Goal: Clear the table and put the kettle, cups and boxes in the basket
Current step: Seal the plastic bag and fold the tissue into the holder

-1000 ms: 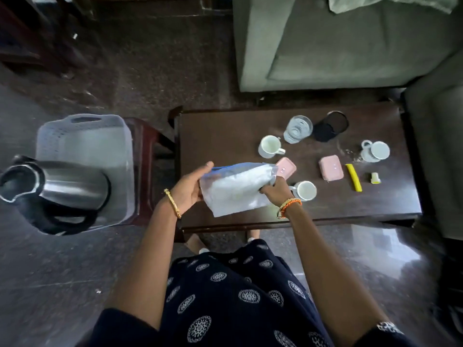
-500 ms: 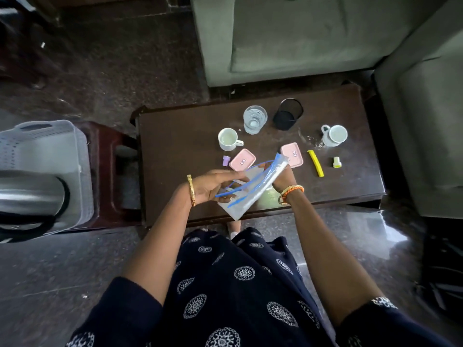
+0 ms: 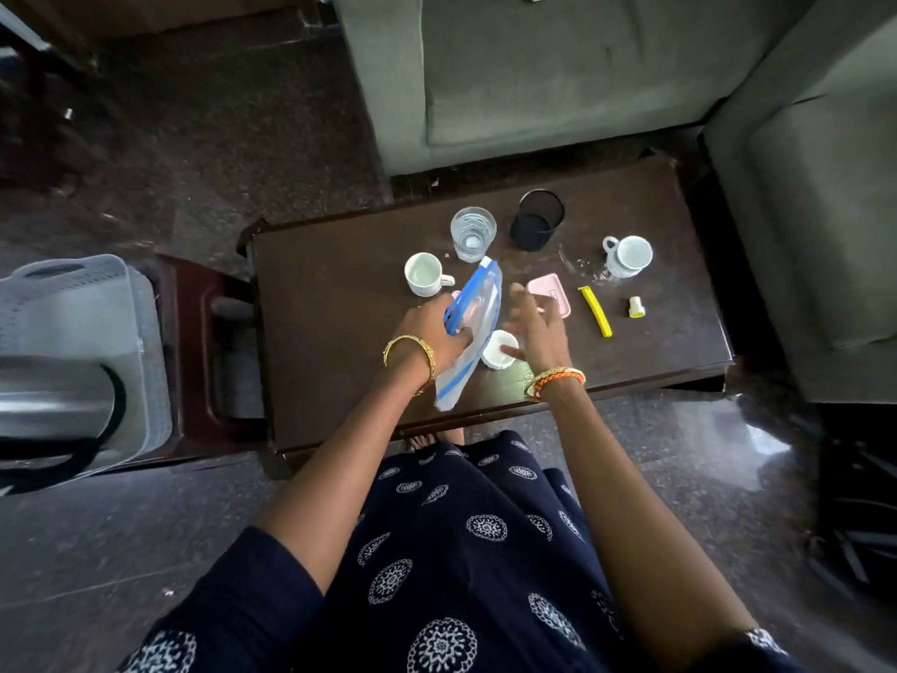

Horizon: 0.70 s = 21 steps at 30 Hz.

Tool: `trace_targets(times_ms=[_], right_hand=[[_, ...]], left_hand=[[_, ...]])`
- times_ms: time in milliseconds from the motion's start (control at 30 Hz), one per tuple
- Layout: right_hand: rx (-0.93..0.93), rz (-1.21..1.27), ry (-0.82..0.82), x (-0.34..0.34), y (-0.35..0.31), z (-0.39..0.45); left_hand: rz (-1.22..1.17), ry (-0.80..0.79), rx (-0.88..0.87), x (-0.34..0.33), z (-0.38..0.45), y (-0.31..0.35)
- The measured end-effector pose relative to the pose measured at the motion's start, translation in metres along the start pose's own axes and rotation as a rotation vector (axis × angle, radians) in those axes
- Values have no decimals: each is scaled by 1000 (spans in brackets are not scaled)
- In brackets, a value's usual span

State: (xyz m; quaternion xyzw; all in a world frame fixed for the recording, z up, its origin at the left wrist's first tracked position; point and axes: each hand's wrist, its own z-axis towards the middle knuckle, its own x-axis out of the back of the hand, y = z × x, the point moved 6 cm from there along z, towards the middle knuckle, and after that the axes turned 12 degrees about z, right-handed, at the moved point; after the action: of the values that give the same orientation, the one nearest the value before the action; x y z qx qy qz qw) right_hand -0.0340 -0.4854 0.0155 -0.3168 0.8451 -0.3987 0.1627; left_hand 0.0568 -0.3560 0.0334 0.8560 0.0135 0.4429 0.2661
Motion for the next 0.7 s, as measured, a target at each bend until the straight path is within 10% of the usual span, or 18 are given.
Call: trace_targets(times_ms=[167,333,700], right_hand=[[79,-445,47,2,4,6],[205,-373,229,37,2,3],[-173,-22,-207,54,-25,44]], left_hand=[[43,117,98,-2,-4,-5],[108,300,194,10,-9,-21],[-206,241,297,-21,8,26]])
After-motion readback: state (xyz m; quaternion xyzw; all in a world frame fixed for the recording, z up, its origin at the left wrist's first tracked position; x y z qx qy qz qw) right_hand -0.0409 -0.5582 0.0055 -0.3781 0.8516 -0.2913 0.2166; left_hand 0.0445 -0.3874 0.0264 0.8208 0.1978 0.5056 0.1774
